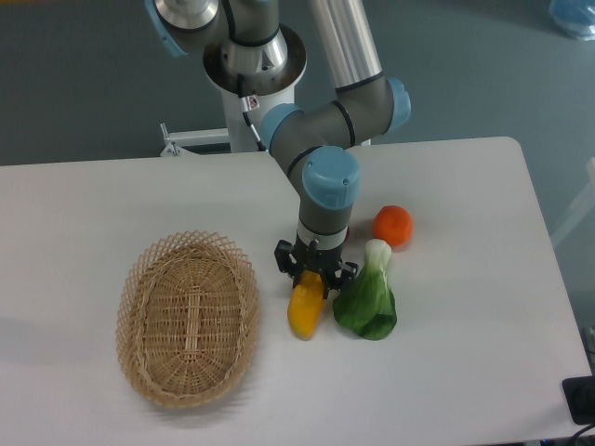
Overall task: Pick up the mango from the table
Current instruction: 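Close the gripper on the yellow mango and lift it, then carry the held mango up and away from the bok choy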
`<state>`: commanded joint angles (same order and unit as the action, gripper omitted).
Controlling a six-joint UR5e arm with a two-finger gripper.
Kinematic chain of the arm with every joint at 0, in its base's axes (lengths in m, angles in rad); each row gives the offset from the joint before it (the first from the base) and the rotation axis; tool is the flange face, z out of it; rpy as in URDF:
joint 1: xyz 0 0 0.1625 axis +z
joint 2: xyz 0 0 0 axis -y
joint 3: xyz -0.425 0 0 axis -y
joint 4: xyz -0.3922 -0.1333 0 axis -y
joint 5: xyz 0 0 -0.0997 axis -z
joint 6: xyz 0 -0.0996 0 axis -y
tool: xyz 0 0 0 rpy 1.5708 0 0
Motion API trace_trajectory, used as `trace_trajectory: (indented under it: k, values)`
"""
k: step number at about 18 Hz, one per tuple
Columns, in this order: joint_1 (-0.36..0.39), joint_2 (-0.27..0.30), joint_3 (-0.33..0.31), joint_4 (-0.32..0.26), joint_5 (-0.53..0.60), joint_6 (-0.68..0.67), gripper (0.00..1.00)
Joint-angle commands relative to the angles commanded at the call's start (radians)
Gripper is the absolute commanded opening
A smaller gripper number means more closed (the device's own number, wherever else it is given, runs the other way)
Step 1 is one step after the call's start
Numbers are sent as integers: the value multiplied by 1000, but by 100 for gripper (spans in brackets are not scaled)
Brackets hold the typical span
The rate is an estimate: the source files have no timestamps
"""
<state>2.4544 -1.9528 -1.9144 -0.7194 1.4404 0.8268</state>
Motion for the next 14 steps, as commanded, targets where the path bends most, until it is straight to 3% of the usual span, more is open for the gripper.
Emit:
trace_trajectory:
  k: [4, 8, 14]
  values:
    - [15, 38, 78, -15, 5, 5, 53]
    - [83, 95, 117, -23, 2, 27, 53]
    - [199, 141, 173, -145, 2, 225, 52]
